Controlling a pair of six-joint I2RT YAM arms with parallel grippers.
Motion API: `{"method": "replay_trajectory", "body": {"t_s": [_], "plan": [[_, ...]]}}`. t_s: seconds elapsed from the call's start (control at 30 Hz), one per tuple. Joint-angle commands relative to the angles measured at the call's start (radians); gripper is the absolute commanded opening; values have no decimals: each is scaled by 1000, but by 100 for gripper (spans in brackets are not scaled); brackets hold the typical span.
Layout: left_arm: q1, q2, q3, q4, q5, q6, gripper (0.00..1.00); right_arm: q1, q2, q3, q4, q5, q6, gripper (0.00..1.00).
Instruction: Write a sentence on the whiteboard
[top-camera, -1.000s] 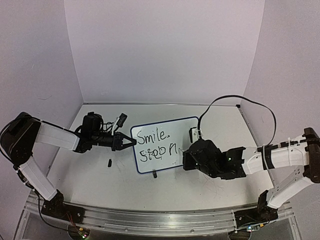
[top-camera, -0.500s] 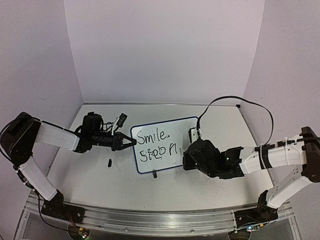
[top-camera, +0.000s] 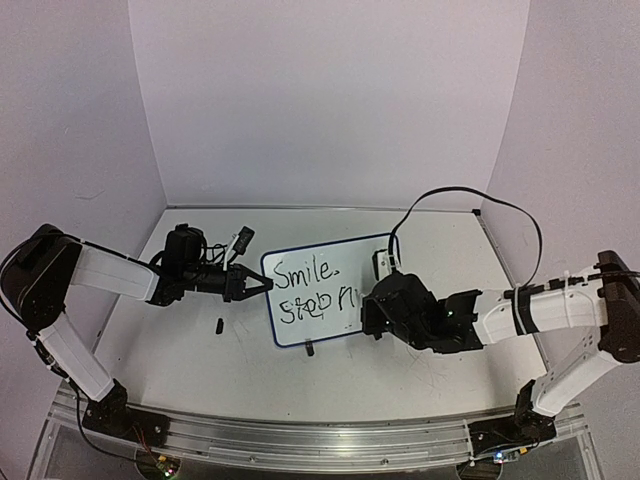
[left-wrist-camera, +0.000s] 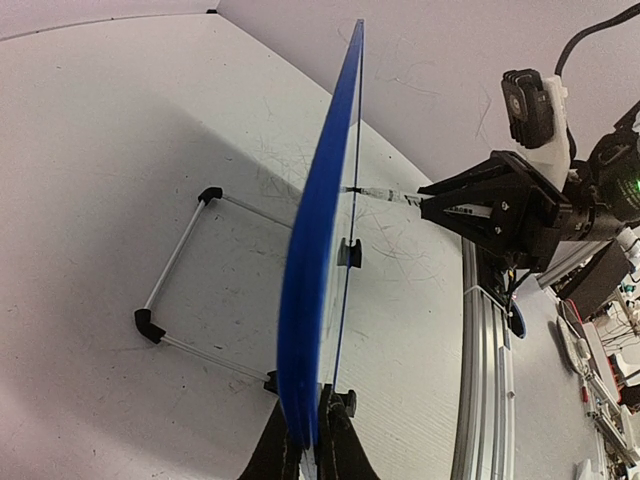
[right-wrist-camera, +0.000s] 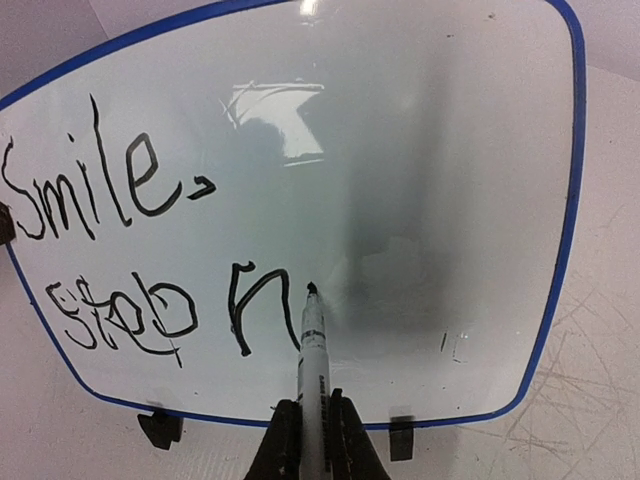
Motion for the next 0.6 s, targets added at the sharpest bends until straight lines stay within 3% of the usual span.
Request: {"method": "replay_trajectory", "body": {"t_s": [0.0,0.57], "plan": [[-1,27,9,-64,-106,61,0,-4,28,38,-2,0,3,0],[0,28,8,-64,-107,58,0,4,-12,-38,-64,-32,88,0]]}}
